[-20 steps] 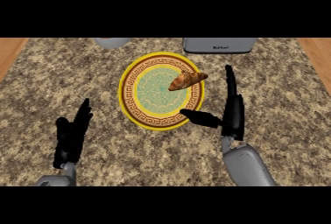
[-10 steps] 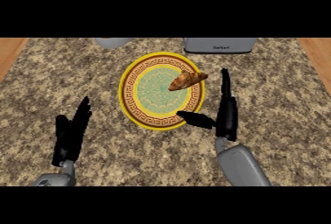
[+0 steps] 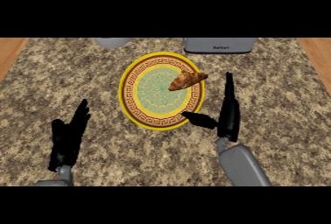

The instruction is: Pick the croissant from the plate and place it in the plate

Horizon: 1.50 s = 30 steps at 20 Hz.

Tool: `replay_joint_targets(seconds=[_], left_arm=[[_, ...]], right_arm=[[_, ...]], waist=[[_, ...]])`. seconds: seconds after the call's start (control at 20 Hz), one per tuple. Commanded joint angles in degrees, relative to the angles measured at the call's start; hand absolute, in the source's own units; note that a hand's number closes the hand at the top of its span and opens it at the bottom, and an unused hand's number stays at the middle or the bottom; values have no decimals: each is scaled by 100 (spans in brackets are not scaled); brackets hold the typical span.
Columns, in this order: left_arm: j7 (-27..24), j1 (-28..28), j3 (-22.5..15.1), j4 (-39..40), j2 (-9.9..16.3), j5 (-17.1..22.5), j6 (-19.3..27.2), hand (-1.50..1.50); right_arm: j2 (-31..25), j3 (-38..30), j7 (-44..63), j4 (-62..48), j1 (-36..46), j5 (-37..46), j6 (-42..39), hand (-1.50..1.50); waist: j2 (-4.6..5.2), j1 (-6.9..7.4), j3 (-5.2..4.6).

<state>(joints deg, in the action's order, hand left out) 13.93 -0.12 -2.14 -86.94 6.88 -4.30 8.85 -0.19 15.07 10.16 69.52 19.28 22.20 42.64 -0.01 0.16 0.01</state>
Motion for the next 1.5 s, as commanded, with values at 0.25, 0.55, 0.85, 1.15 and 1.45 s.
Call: replay_joint_targets(seconds=[0.25, 0.55, 0.85, 1.15, 1.45], left_arm=[[-25, -182, 267, 166, -26, 18, -138, 0], [-25, -569, 320, 575, -88, -101, -114, 0], [-295, -437, 359, 721, -145, -129, -175, 0], [50, -278, 367, 91, -122, -140, -181, 0], [-25, -185, 222, 182, -303, -306, -85, 0]], right_arm=[[-213, -252, 429, 772, -675, 476, -352, -150], [-132, -440, -28, 571, -1099, 412, -276, -150], [-179, -938, -548, 351, -960, 217, -251, -150], [-279, -924, -278, 1355, -1779, 384, -259, -150], [-384, -1170, -859, 1470, -2354, 48, -399, -150]], waist=[[-4, -19, -1], [0, -26, -1], [4, -13, 0], [-3, -22, -1], [-3, -27, 0]])
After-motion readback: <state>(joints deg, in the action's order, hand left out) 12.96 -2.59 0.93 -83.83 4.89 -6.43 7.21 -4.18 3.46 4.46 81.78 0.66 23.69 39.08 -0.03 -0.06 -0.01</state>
